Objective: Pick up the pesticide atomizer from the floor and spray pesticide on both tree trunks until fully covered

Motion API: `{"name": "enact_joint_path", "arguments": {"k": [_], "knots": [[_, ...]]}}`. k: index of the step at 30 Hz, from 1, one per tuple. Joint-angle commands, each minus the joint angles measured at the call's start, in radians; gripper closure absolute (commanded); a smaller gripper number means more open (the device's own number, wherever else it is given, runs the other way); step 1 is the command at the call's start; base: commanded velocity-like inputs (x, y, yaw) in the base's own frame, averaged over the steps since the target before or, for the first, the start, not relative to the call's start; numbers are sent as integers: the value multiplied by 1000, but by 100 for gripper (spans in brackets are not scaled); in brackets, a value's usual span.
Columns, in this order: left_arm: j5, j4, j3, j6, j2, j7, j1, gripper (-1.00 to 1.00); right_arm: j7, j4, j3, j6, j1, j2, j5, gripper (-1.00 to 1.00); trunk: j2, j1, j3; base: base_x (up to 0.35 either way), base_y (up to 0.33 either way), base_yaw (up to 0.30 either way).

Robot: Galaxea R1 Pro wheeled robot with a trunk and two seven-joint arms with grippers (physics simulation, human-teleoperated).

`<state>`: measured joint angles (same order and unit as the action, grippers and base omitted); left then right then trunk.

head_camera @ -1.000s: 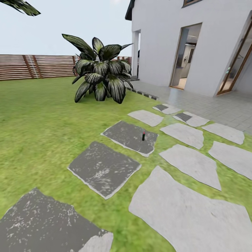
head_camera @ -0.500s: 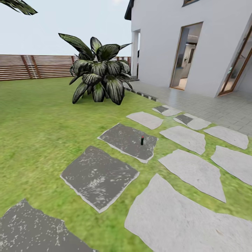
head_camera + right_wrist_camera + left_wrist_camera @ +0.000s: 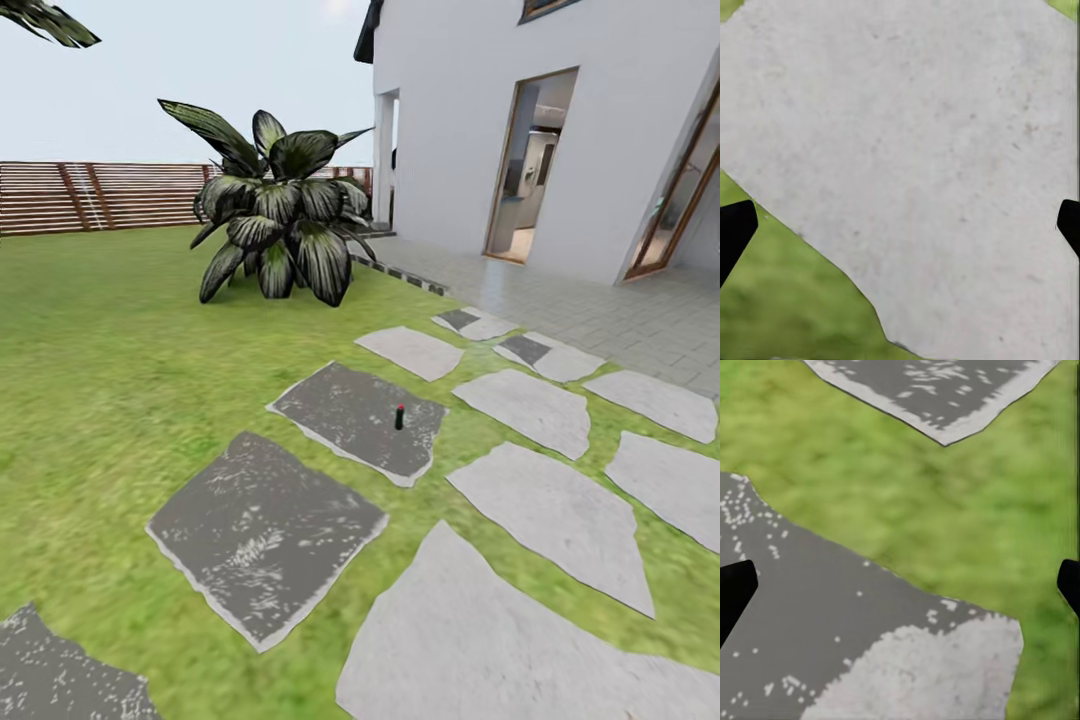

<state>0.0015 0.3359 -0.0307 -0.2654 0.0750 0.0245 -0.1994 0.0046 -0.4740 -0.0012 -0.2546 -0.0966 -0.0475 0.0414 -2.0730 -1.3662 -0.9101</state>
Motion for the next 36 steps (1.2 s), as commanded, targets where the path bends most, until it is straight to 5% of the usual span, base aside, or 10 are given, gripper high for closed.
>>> {"name": "enact_joint_path", "arguments": {"k": [1, 36], "knots": [[0, 0, 0, 0, 0, 0, 0, -100, 0, 0, 0, 0, 0, 0, 0, -100, 0, 0, 0, 286, -144, 0], [0, 0, 0, 0, 0, 0, 0, -100, 0, 3, -1, 0, 0, -20, 2, -100, 0, 0, 0, 284, -149, 0]]}}
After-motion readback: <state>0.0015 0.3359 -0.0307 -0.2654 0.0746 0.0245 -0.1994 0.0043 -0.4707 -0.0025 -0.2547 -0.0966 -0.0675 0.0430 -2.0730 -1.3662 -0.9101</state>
